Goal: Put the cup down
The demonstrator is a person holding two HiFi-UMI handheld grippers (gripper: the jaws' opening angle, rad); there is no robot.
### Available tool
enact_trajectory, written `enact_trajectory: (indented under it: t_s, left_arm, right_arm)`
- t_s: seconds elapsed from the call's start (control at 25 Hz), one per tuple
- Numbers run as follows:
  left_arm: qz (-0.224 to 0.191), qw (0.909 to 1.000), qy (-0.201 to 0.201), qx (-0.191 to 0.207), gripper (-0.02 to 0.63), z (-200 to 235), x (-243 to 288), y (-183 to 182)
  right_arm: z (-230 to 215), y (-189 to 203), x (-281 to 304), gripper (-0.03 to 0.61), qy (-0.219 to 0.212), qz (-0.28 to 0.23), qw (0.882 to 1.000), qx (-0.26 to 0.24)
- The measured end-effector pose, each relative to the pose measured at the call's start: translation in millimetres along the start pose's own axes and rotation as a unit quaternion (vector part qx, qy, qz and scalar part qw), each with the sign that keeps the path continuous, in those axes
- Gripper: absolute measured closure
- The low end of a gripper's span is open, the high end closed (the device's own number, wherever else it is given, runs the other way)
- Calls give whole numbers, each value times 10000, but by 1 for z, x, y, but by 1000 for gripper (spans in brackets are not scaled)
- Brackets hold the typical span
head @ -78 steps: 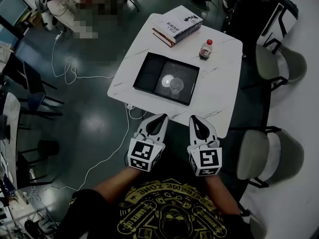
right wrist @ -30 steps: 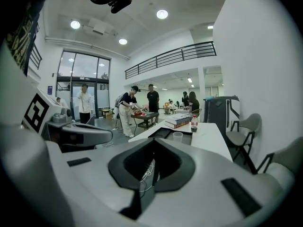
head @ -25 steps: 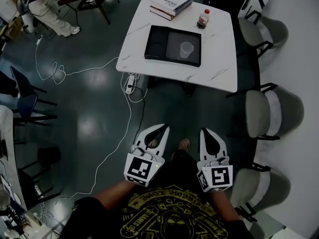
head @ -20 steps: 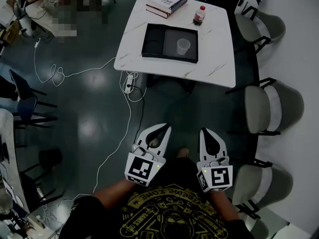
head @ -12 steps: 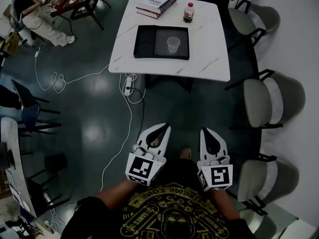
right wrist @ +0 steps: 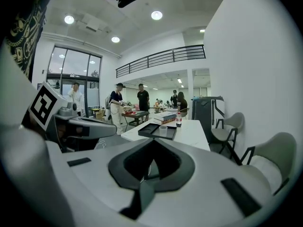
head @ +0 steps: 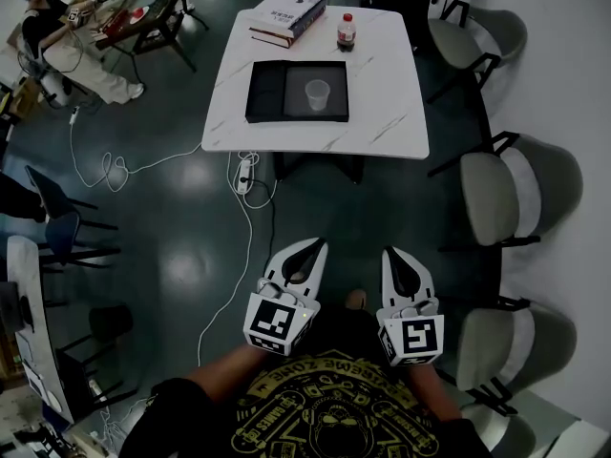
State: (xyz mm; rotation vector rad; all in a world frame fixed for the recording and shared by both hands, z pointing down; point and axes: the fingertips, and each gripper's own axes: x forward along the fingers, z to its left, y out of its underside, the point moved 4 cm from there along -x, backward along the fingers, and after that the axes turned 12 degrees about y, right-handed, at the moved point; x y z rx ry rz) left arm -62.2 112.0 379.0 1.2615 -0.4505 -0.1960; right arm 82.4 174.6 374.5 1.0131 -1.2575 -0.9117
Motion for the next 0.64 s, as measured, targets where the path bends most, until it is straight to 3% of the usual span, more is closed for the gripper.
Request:
enact_trajectory:
  t_s: [0.64]
  left_arm:
    - [-42,9999,137,-31,603,13,0,-2]
  right_arm:
    - [13,-6,8,574,-23,-39,9999,-139]
